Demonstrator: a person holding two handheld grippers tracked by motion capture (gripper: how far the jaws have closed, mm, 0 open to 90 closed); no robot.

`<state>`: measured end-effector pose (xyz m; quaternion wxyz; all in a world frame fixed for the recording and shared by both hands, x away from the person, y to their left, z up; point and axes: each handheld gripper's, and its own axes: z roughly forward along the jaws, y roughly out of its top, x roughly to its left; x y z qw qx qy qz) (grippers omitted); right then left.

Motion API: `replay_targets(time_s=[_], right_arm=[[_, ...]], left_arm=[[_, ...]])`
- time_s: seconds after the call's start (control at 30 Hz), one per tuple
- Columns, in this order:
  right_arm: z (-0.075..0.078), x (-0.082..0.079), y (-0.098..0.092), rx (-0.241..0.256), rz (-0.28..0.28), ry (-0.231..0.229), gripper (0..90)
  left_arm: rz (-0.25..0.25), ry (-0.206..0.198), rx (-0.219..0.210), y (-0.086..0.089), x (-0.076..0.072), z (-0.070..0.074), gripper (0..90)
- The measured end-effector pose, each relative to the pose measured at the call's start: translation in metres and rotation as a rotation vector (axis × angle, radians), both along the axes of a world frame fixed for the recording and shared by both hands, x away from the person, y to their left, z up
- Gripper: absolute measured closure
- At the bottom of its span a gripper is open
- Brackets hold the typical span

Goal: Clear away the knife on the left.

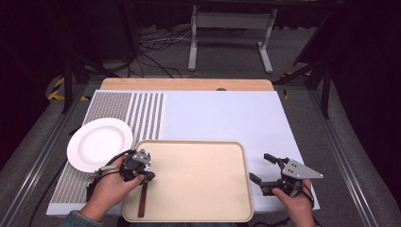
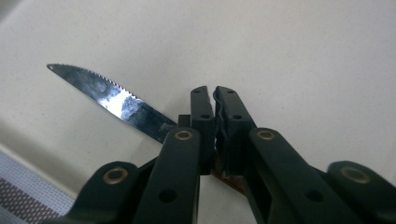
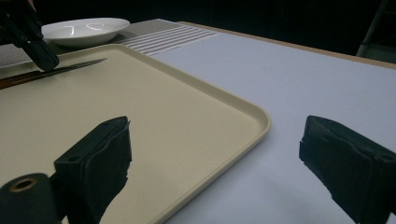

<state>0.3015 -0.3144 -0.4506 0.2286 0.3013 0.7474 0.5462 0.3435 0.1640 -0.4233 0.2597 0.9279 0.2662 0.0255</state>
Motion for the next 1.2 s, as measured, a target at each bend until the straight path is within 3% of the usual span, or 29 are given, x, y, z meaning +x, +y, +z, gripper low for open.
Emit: replay_targets(time_s=[0.17,0.23,0.3,0.33,0.4,0.47,0.6,0.8,1.03,1.2], right_arm=[[0.0,0.0,0.0,0.0,0.0,-0.004,9.3],[0.001,0.0,0.0,-0.001,-0.005,-0.01,8.6],[0.001,0.0,-0.001,-0.001,-0.007,-0.01,8.5],[0.002,0.0,-0.001,-0.003,-0.009,-0.013,8.4],[0.001,0.0,-0.001,-0.002,-0.012,-0.012,8.1],[0.002,0.0,-0.001,-0.004,-0.014,-0.013,8.0],[0.001,0.0,0.0,-0.003,-0.013,-0.013,8.0],[0.002,0.0,0.0,-0.005,-0.015,-0.015,8.0],[0.002,0.0,-0.001,-0.005,-0.014,-0.016,8.0],[0.002,0.0,0.0,-0.004,-0.013,-0.018,8.0]], left_arm=[[0.016,-0.034,-0.053,0.004,-0.005,0.013,64.3],[0.035,-0.056,-0.088,0.007,-0.007,0.019,46.8],[0.046,-0.072,-0.101,0.008,-0.008,0.021,35.5],[0.052,-0.093,-0.121,0.01,-0.01,0.023,35.5],[0.057,-0.124,-0.141,0.014,-0.011,0.026,24.3],[0.056,-0.153,-0.16,0.018,-0.013,0.027,19.4],[0.061,-0.216,-0.186,0.027,-0.015,0.029,14.3],[0.065,-0.256,-0.248,0.039,-0.019,0.03,10.4],[0.065,-0.338,-0.316,0.059,-0.026,0.028,6.9],[0.066,-0.362,-0.372,0.071,-0.031,0.024,6.3]])
